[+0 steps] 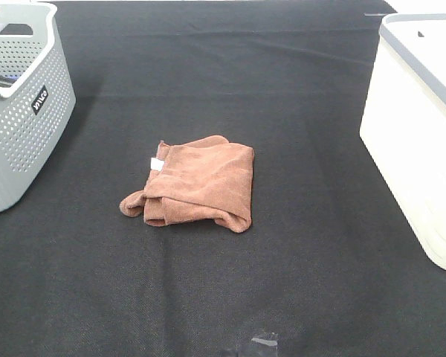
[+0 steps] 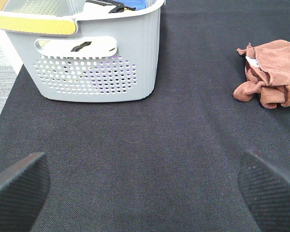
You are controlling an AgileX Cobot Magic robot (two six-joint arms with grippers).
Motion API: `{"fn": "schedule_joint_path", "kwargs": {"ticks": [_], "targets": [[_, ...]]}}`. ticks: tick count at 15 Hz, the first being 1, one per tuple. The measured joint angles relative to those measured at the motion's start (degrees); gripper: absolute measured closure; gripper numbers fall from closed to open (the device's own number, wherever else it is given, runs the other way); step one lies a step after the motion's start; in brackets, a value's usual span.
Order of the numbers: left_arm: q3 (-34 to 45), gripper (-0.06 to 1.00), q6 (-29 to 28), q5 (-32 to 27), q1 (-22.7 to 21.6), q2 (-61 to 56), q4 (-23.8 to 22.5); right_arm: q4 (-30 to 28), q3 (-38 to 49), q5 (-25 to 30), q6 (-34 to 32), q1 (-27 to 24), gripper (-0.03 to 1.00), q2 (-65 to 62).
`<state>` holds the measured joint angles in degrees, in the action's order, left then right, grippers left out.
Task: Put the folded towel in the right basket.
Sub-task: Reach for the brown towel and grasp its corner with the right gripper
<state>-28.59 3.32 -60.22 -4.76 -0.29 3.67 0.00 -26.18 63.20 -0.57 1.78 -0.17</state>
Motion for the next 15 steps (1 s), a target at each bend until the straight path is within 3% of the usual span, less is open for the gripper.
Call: {"fn": "schedule_joint_path", "kwargs": {"ticks": [15], "targets": [[0.00, -0.04, 0.00, 0.00, 0.00, 0.00, 0.00, 0.00, 0.00, 0.00, 0.00, 0.00, 0.00, 0.00]]}}
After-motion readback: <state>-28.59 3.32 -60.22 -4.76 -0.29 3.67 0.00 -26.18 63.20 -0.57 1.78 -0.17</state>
